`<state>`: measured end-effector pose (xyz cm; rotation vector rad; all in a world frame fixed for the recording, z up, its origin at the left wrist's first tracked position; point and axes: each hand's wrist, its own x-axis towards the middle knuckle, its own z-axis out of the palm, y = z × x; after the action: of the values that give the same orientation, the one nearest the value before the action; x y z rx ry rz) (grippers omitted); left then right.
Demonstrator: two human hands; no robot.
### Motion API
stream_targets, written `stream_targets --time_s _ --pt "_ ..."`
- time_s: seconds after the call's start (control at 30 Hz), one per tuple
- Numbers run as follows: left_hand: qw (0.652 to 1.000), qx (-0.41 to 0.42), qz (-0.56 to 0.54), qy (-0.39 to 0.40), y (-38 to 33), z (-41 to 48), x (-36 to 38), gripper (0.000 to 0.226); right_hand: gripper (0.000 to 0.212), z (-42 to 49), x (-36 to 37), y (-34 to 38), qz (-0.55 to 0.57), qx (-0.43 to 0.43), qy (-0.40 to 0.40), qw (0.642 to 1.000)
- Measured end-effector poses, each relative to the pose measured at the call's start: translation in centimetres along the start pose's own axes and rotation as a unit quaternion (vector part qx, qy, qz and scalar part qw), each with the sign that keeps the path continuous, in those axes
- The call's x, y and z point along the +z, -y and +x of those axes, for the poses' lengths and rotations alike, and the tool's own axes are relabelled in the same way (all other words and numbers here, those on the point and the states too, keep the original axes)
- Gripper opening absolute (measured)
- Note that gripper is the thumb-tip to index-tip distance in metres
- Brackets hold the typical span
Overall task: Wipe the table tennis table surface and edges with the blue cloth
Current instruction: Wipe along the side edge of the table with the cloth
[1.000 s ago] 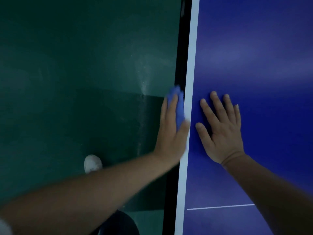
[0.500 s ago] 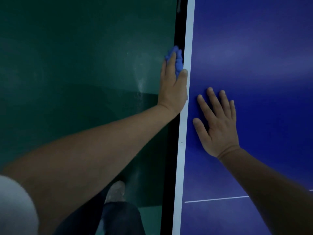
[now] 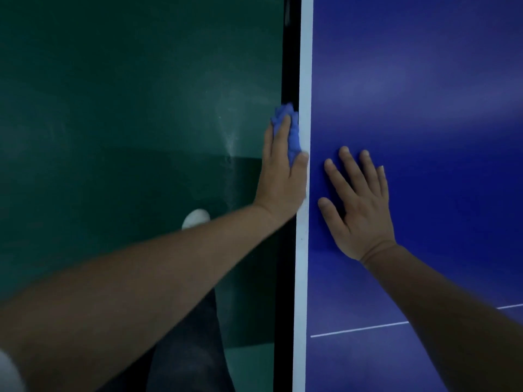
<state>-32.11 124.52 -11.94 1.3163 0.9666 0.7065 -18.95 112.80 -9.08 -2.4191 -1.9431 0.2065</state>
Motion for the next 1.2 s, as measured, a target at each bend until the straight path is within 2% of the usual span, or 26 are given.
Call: stream_targets --time_s 0.13,0.27,0.37,0.53,0.6,0.7,0.77,0.83,0.93,1.03,1.1,1.2 --pt "1.000 0.000 0.000 -0.022 -1.1 2.6 -0.3 0.063 0.062 0.0 -0.1 0.1 -0.001 0.001 0.006 1.000" --pt "0.999 0.009 0.030 0.005 0.1 -4.3 -0.3 0.063 0.060 0.2 -0.6 0.6 0.021 0.010 0.012 1.000" --pt "0.999 -0.016 0.012 0.025 1.2 -6.7 -0.4 0.065 0.056 0.6 -0.8 1.3 0.038 0.035 0.001 0.999" --pt "0.999 0.006 -0.009 0.035 0.2 1.0 -0.6 0.067 0.055 8.5 -2.1 0.5 0.041 -0.002 0.011 0.999" --pt "0.999 0.026 0.007 0.031 -0.3 6.6 -0.7 0.063 0.058 13.7 -2.8 -0.7 0.035 0.009 0.015 0.999" --pt "1.000 -0.001 -0.010 0.004 -1.8 15.1 -1.3 0.061 0.064 21.3 -3.5 -2.4 0.022 0.032 0.037 0.999" --pt "1.000 0.003 -0.019 -0.016 -2.5 17.6 -1.2 0.061 0.063 24.3 -3.3 -3.0 0.013 0.055 0.047 0.997" --pt "1.000 0.015 -0.021 -0.015 -2.3 16.2 -1.2 0.061 0.063 25.3 -2.8 -2.9 0.001 0.066 0.041 0.997" --pt "0.999 0.031 -0.020 0.020 -0.5 8.0 -0.9 0.062 0.062 24.9 -2.5 -2.9 -0.002 0.068 0.030 0.997" --pt "0.999 -0.001 -0.030 0.035 0.4 1.2 -0.7 0.065 0.061 24.9 -2.6 -3.1 0.008 0.065 0.016 0.998" --pt "0.999 -0.016 -0.025 0.038 0.1 3.0 -0.7 0.065 0.061 25.0 -2.6 -3.1 0.009 0.063 0.010 0.998" --pt "1.000 0.007 -0.012 0.022 -1.6 11.6 -1.1 0.063 0.062 25.1 -2.6 -3.1 0.012 0.061 0.004 0.998"
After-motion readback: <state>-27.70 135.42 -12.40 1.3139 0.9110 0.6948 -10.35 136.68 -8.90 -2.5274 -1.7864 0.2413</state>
